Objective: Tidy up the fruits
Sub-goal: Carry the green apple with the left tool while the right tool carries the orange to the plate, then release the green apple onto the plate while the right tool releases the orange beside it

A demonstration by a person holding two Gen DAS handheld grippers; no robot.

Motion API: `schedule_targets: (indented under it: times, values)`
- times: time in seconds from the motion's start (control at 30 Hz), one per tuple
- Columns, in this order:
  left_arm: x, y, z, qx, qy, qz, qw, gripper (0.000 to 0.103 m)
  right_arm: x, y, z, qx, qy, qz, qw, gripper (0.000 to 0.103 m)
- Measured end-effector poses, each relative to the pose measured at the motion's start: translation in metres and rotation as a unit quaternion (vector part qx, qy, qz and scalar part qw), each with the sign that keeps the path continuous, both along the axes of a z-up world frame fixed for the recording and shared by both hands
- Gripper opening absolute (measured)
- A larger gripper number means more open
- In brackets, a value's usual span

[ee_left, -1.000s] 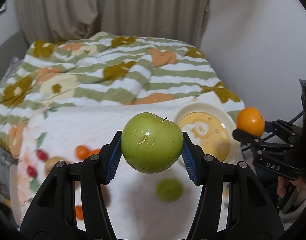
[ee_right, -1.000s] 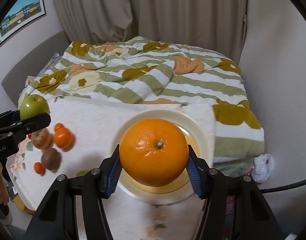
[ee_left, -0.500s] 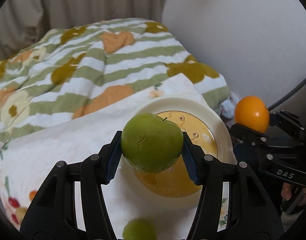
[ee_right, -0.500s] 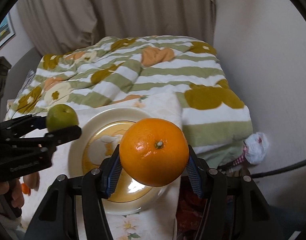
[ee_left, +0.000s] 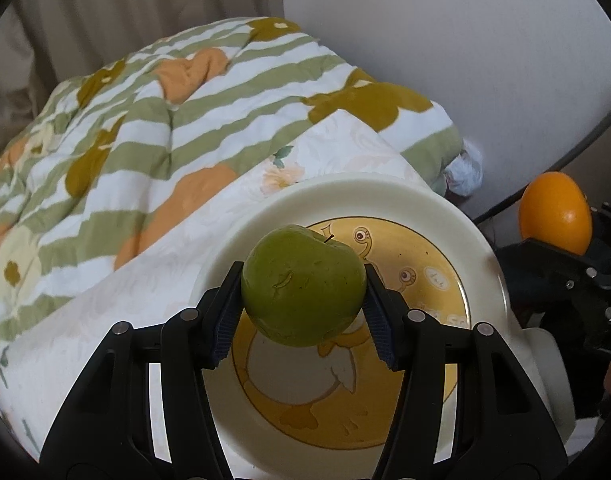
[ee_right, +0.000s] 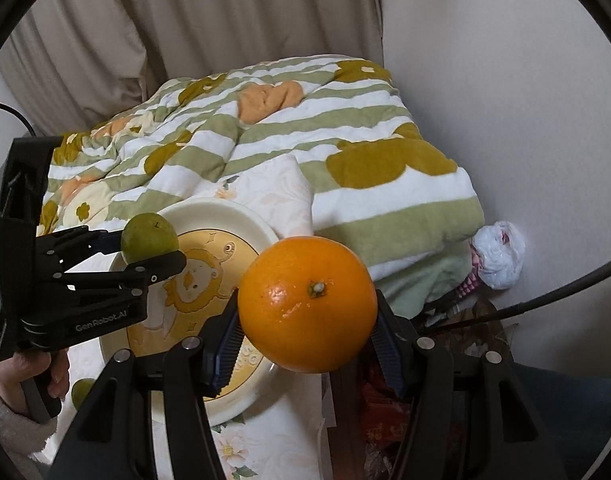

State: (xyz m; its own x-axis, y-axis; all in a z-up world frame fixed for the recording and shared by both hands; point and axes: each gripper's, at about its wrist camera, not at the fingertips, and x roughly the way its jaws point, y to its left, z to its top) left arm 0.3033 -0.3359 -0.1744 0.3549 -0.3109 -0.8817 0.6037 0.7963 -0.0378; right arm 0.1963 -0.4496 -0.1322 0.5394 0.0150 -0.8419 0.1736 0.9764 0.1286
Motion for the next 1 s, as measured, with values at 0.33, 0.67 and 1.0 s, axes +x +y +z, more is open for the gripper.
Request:
schedule_targets:
  times: [0.33,0.67,1.0]
  values:
    - [-0.010,-0.009,0.011,0.021,-0.051,-0.022,0.9983,0.103,-0.006,-0.006,0.005,-0.003,-0.006,-0.017,1.000,0.055]
    - [-0.022,0.018,0.039,0.018,-0.069,0.009,0.9974,0.103,-0.010,-0.005,0.011,-0.007,-0.013,-0.002,1.000,0.055]
    - [-0.045,0.064,0.065,0.019,-0.074,0.089,0.9931,0.103,0.005,0.019,0.011,-0.013,-0.020,0.085,0.996,0.055]
